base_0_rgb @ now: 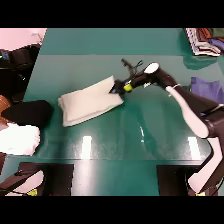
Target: Fold the shirts.
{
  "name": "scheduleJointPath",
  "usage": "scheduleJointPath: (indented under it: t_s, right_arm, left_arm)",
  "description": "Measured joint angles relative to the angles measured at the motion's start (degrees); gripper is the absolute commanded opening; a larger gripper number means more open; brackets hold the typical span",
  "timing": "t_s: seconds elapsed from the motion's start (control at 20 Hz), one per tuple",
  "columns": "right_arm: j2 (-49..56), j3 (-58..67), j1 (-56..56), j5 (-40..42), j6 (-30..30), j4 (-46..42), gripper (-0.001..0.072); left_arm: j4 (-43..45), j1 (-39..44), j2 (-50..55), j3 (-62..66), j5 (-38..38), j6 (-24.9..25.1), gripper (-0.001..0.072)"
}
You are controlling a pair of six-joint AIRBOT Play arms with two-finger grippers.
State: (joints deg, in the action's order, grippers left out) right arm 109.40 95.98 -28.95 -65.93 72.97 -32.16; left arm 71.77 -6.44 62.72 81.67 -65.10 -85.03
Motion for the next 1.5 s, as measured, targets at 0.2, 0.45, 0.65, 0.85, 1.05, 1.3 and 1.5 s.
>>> scheduleJointPath:
  t_s: [0.2, 0.45, 0.65, 0.85, 1.05, 1.3, 1.5]
  right_arm:
    - [-7.5, 0.8, 11.0, 1.6, 3.1, -5.8, 0.0014]
    - [-16.5, 1.1, 30.0, 2.1, 9.8, -15.9, 0.0013]
    - [-19.7, 1.1, 44.2, 1.9, 12.3, -19.0, 0.0013]
    - [-20.6, 1.6, 52.6, 1.9, 13.2, -19.7, 0.0013]
    - [-21.0, 6.6, 56.4, 1.4, 12.5, -20.0, 0.0014]
    - [-23.7, 14.1, 58.0, -3.8, 11.3, -20.3, 0.0014]
    - [-28.1, 11.6, 60.8, -8.7, 11.1, -20.5, 0.0013]
  left_arm:
    - [0.0, 5.4, 0.0, 0.0, 0.0, 0.0, 0.0025]
    - [-0.2, 9.7, 0.0, 0.0, 0.0, 0.0, 0.0025]
    - [-0.7, 10.7, 0.0, 0.0, 0.1, -0.2, 0.0025]
    - [-1.2, 11.0, 0.0, 0.0, 0.1, -0.4, 0.0024]
    - [-1.4, 11.1, 0.0, 0.0, 0.1, -0.5, 0.0025]
    - [-1.5, 11.1, 0.0, 0.0, 0.0, -0.5, 0.0025]
    - [-1.5, 11.1, 0.0, 0.0, -0.3, -0.5, 0.0025]
